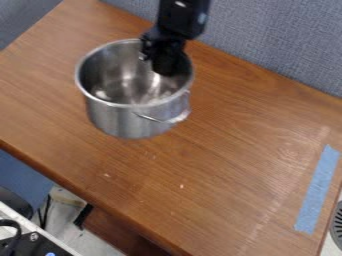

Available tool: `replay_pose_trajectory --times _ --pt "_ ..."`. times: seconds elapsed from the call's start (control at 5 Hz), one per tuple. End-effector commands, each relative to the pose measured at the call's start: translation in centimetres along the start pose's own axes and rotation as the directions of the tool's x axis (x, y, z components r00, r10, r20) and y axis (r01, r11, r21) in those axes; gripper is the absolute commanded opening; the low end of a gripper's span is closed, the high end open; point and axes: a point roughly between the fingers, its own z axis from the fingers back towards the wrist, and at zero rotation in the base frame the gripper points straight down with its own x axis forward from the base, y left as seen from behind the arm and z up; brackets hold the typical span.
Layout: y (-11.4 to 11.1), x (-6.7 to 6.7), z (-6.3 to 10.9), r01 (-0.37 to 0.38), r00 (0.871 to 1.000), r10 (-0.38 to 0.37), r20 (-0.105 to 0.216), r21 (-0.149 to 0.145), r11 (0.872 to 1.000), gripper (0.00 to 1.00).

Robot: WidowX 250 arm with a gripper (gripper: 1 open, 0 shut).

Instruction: Move the red object from the metal pot to the table

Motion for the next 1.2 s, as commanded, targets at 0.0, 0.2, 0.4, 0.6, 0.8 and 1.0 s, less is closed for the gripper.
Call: replay_pose_trajectory --times 0.0,0.2,0.4,0.6,0.8,1.0 --pt "0.2 -0.6 4.4 0.122 0.992 -0.124 0.010 0.116 0.986 0.00" --pt "-2.0 0.8 2.6 0.144 0.989 -0.147 0.014 0.116 0.983 0.00" --pt "-4.1 2.7 1.0 0.183 0.982 -0.186 0.027 0.079 0.980 0.00" --pt "-2.9 3.9 2.2 -0.039 0.997 0.033 0.075 0.082 0.996 0.00" --pt "-0.9 6.8 2.6 -0.241 0.965 0.231 0.126 0.066 0.968 0.00" --pt "0.3 9.4 2.4 -0.159 0.978 0.150 0.149 0.057 0.986 0.00"
